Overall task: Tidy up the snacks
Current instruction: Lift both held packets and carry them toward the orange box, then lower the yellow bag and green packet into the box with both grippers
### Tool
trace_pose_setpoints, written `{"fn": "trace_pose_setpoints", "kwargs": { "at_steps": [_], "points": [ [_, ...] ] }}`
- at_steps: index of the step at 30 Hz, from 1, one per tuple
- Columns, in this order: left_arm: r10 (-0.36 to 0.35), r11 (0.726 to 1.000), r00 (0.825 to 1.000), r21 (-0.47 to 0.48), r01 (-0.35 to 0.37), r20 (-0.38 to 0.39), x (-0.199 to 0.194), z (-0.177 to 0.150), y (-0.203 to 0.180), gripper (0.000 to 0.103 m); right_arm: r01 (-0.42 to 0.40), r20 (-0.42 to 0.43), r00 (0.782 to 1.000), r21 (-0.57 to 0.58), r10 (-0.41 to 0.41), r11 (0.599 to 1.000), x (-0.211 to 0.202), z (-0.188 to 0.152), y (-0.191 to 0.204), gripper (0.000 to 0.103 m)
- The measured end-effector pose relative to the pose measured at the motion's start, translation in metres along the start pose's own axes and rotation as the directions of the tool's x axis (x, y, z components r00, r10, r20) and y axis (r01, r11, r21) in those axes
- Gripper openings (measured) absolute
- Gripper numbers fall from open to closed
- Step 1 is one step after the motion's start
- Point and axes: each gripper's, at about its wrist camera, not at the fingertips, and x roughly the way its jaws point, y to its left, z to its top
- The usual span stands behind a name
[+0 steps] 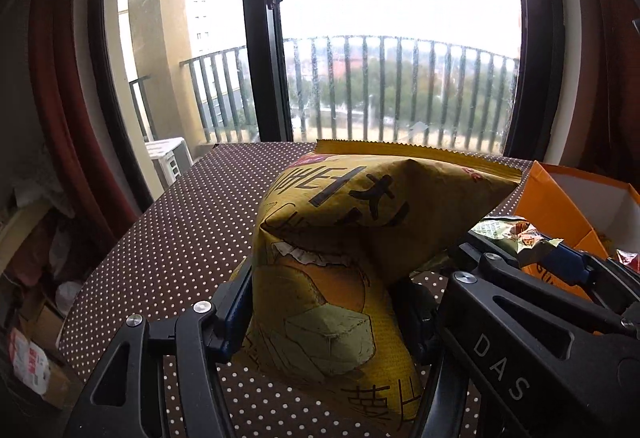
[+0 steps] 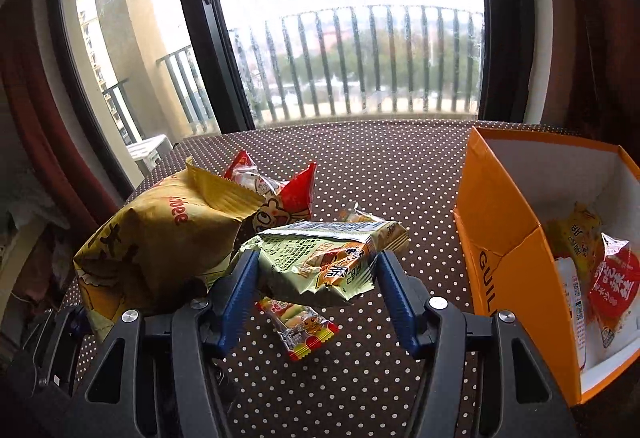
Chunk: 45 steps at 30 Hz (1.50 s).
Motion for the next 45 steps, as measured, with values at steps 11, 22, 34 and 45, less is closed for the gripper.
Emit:
{"fn": "trace_pose_setpoints", "kwargs": {
  "at_steps": [11,22,34,45],
  "points": [
    [-0.045,0.999,0.996,-0.007,0.045,0.073,-0.033,0.015,-0.009,0.063,0.003,0.094,0.996,-0.007,-0.002,1.000,-0.038,0.015,-0.008,0.063],
    [-0.086,0.996,0.987,0.015,0.084,0.133,-0.052,0.032,-0.027,0.063,0.017,0.174,0.985,0.006,-0.017,1.000,-0.065,0.029,-0.031,0.063],
    [-0.148,0.988,0.975,0.056,0.140,0.167,-0.062,0.043,-0.058,0.063,0.060,0.235,0.970,0.043,-0.068,0.997,-0.083,0.037,-0.065,0.063],
    [-0.229,0.971,0.956,0.118,0.210,0.182,-0.062,0.045,-0.083,0.063,0.119,0.271,0.952,0.102,-0.142,0.988,-0.097,0.039,-0.100,0.063]
  ]
}}
